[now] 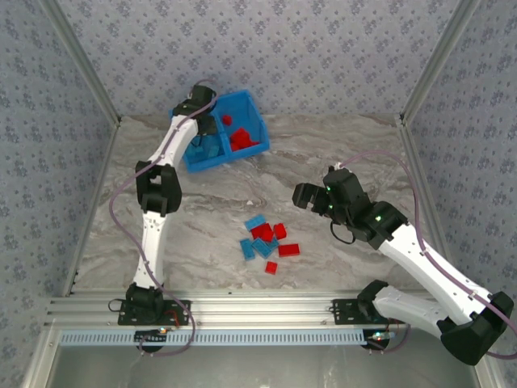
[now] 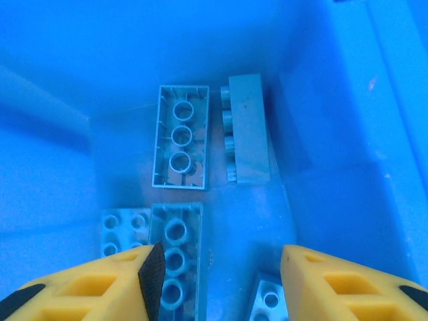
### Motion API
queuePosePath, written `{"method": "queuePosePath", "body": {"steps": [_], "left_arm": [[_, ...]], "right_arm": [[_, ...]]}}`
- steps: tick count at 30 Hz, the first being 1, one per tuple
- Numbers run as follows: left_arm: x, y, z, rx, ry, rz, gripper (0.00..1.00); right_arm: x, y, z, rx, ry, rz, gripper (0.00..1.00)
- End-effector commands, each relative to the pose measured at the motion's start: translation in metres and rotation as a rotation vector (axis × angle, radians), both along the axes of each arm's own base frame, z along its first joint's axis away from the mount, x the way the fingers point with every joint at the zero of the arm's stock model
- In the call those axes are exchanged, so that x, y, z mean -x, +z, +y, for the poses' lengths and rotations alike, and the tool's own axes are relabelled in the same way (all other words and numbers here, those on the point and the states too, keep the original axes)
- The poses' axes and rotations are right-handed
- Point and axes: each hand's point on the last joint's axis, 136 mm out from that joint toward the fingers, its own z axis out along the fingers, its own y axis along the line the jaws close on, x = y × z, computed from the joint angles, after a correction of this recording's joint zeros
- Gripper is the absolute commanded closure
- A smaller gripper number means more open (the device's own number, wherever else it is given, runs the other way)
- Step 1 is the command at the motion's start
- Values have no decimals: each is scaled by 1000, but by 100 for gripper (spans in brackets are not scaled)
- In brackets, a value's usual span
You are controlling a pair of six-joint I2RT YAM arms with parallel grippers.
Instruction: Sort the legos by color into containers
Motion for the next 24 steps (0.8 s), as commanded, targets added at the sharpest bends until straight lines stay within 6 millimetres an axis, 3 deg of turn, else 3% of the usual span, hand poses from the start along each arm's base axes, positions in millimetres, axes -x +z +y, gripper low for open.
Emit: {"method": "queuePosePath", "body": {"steps": [1, 6, 9, 11, 15, 17, 18, 20, 24], "left_arm": [[13, 68, -17, 67, -34, -102, 49], [52, 138, -30, 165, -55, -204, 49], [92, 183, -42, 266, -97, -287, 49], [130, 194, -46, 294, -120, -290, 48], [195, 199, -43, 319, -152, -287, 47], [227, 197, -30, 323, -146, -283, 47], [238, 195, -24, 314, -148, -281, 46], [264, 193, -9, 280, -152, -284, 41], [304, 173, 5, 215, -211, -223, 29]], "right_arm": [[1, 0, -1, 1, -13, 3, 0], [1, -6, 7, 43, 22, 4, 1], [4, -13, 28, 97, 103, 21, 4], [9, -21, 50, 142, 179, 51, 9], [34, -46, 102, 239, 352, 127, 17], [54, -69, 128, 298, 430, 193, 24], [60, -71, 141, 301, 452, 207, 27], [74, -93, 157, 332, 479, 267, 31], [85, -131, 170, 371, 477, 368, 38]]}}
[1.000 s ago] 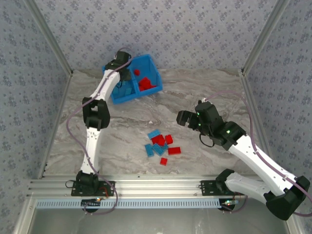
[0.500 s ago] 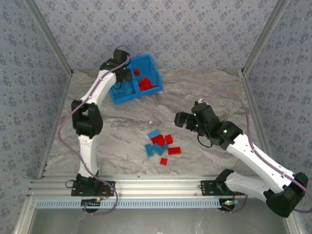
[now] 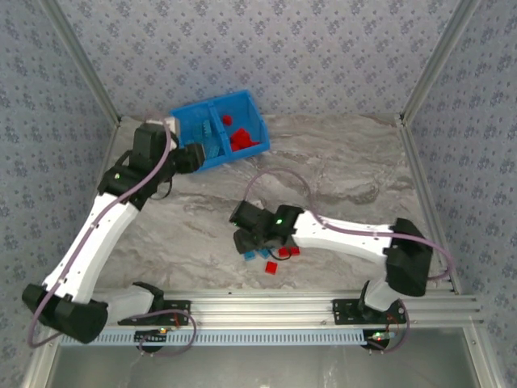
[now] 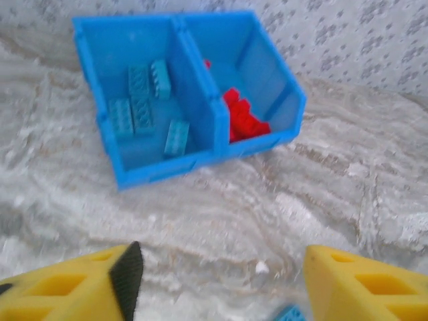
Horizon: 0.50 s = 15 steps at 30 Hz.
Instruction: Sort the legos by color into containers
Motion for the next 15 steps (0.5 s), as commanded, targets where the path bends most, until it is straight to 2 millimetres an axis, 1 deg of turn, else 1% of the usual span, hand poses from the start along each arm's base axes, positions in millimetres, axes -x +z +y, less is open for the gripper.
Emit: {"method": "queuePosePath", "body": {"steps": [1, 4, 6, 11, 15], "left_arm": [[29, -24, 11, -83, -53, 70, 26], [47, -41, 17, -115, -76, 111, 21], [53, -48, 20, -123, -75, 123, 19], [54, -53, 20, -122, -75, 128, 16], [52, -52, 20, -136, -83, 125, 14]], "right_arm": [[9, -25, -5, 80, -52, 87, 40], [13, -45, -8, 131, -65, 136, 44], [16, -54, -5, 144, -59, 162, 47], [18, -63, 3, 144, -55, 191, 56], [16, -72, 2, 168, -67, 192, 56]]}}
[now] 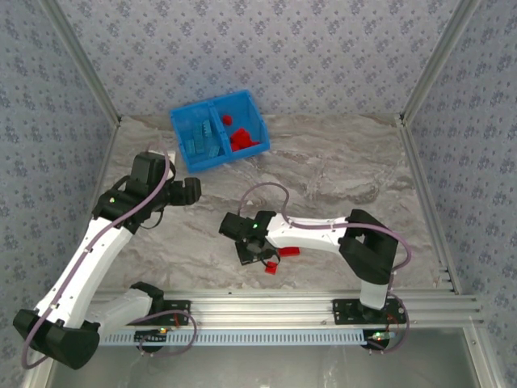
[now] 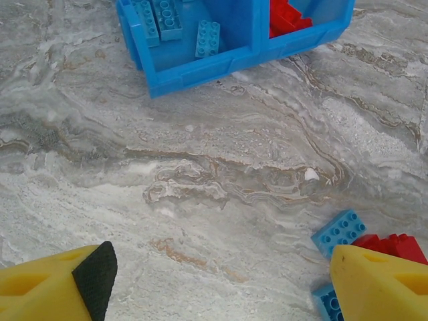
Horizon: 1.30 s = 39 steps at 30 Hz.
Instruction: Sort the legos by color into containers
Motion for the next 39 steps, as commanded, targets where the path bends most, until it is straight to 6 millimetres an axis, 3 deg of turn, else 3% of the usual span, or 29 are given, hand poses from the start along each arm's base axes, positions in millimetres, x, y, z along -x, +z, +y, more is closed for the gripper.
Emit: {"method": "queuePosePath", "body": {"steps": [1, 15, 21, 24, 28, 34, 39], "left_arm": [[1, 4, 0, -20, -23, -8, 14], [-1, -5, 13, -109, -27, -21, 11], [-3, -12, 15, -107, -22, -9, 11], [-3, -13, 18, -104, -10, -6, 10], [-2, -14, 18, -78, -8, -3, 10], [-1, -16, 19, -75, -4, 3, 9], [-1, -17, 18, -70, -10, 9, 9]], "right_arm": [[-1, -7, 1, 27, -31, 18, 56], [-20, -25, 13, 56, -50, 7, 54], [-41, -15, 26, 38, -12, -44, 32], [-53, -18, 33, 34, -11, -55, 30], [-67, -26, 34, 47, -34, -65, 38], [-71, -33, 31, 57, -27, -71, 55], [-69, -8, 31, 14, -22, -114, 74]]}}
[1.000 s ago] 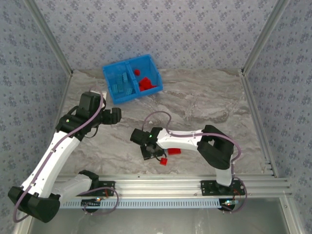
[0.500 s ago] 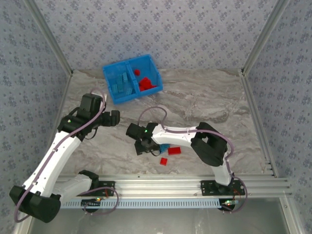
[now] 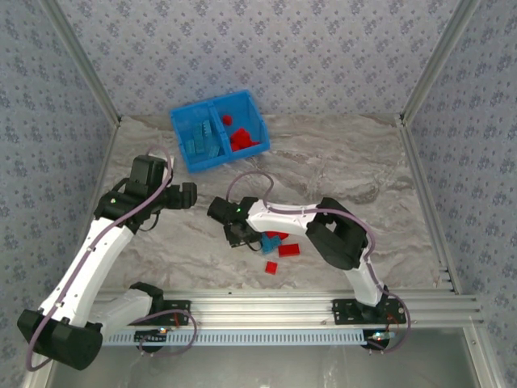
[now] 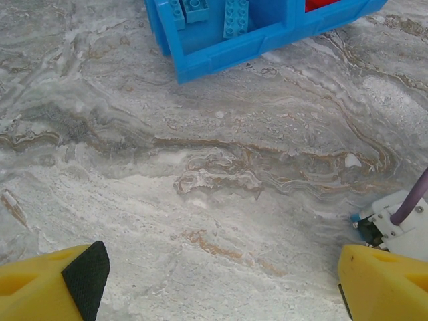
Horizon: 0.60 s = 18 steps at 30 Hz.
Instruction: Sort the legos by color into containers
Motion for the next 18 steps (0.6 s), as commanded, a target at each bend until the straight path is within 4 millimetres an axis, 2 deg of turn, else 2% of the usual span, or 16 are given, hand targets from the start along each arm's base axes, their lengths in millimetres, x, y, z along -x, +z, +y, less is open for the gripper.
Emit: {"method": "queuePosePath", "body": {"steps": [1, 4, 9, 12, 14, 15, 18], "left_arm": [[0, 5, -1, 16, -13, -21, 9], [1, 5, -2, 18, -17, -25, 9], [2, 10, -6, 42, -38, -45, 9], [6, 21, -13, 90, -74, -88, 8], [10, 29, -17, 120, -100, -125, 7], [12, 32, -18, 130, -111, -143, 6], [17, 38, -19, 150, -124, -182, 1]], "right_arm": [[-3, 26, -5, -17, 0, -66, 76], [-6, 55, -16, -27, -1, -149, 77], [-16, 128, -29, -97, 16, -351, 77], [-26, 186, -16, -228, 56, -506, 75], [-38, 211, -5, -315, 60, -573, 75], [-48, 220, 2, -362, 55, -595, 75], [-79, 229, 28, -465, 58, -563, 76]]}}
